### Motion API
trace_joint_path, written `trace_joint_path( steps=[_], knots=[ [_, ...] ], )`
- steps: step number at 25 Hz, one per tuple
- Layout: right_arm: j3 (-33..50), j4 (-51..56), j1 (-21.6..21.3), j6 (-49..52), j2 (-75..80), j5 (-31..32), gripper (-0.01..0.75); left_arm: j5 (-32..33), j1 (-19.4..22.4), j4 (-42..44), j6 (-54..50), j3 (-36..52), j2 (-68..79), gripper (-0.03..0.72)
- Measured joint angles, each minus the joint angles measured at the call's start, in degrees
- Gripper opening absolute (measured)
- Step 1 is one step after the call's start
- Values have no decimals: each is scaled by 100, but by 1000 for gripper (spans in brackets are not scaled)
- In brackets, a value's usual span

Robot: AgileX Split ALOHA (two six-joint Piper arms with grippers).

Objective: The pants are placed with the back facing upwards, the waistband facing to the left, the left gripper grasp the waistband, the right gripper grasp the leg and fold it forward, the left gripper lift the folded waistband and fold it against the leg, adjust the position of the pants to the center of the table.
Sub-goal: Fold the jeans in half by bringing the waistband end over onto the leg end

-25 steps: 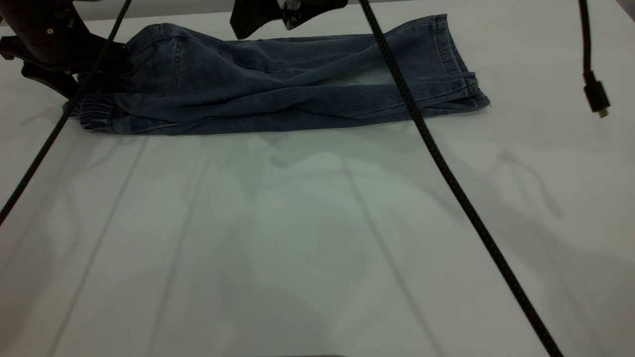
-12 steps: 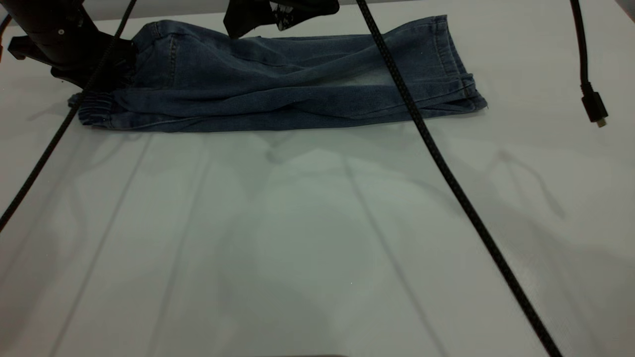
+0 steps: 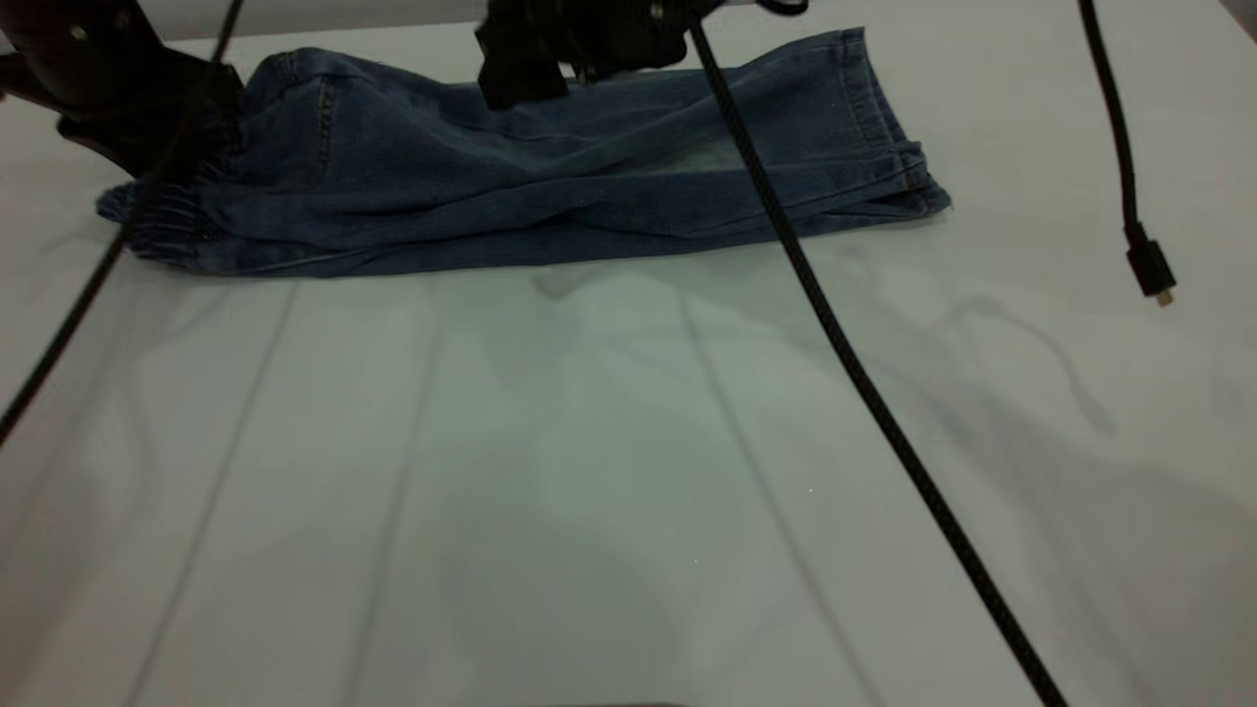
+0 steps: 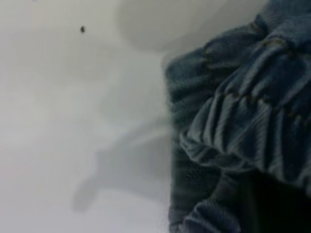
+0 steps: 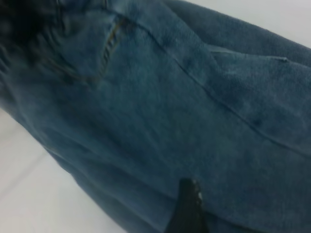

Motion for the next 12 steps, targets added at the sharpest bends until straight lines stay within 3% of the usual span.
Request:
trace_joint_path(
  steps=[12],
  knots=[
    [-59, 516, 0, -396, 745, 271, 462, 672, 0, -5, 29, -244, -878, 78]
  ],
)
